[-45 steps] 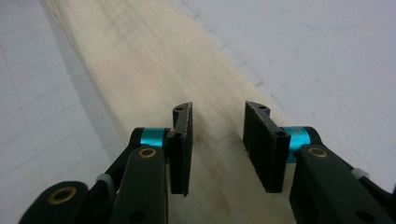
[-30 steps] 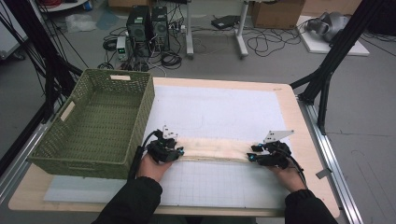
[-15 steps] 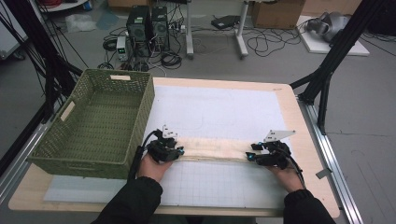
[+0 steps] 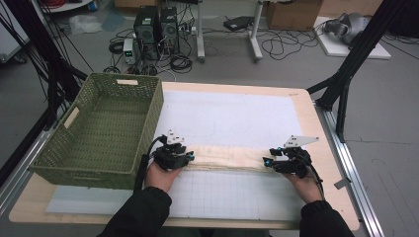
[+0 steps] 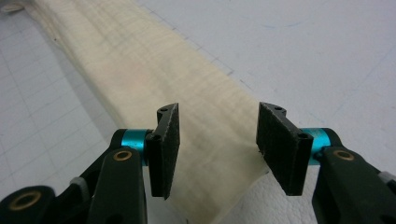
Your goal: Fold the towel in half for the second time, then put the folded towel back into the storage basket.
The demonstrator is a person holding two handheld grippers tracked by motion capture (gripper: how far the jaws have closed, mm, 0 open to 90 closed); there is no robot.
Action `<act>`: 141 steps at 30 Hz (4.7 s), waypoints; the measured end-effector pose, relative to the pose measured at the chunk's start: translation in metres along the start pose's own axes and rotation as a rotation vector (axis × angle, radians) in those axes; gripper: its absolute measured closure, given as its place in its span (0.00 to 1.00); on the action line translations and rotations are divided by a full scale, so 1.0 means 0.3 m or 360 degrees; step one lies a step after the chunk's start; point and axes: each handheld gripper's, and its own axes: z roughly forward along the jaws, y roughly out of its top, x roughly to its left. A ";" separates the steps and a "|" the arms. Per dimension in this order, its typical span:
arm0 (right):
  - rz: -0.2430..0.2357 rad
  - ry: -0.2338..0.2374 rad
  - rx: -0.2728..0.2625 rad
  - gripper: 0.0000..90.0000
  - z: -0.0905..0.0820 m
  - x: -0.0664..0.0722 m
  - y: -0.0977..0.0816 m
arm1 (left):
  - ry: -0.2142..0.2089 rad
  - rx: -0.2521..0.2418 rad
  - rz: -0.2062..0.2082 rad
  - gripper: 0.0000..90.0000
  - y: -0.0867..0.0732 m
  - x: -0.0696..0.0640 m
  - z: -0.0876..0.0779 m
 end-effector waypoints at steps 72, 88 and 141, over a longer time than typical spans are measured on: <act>-0.0019 0.0053 0.0138 0.67 0.072 0.014 0.021 | -0.0395 -0.0026 0.0410 0.55 0.159 -0.100 0.072; -0.0053 0.0049 0.0131 0.64 0.077 0.017 0.017 | -0.0600 0.0359 0.0583 0.44 0.221 -0.178 0.262; -0.0072 0.0014 0.0156 0.53 0.086 0.028 0.014 | -0.0592 0.0350 0.0643 0.44 0.185 -0.192 0.263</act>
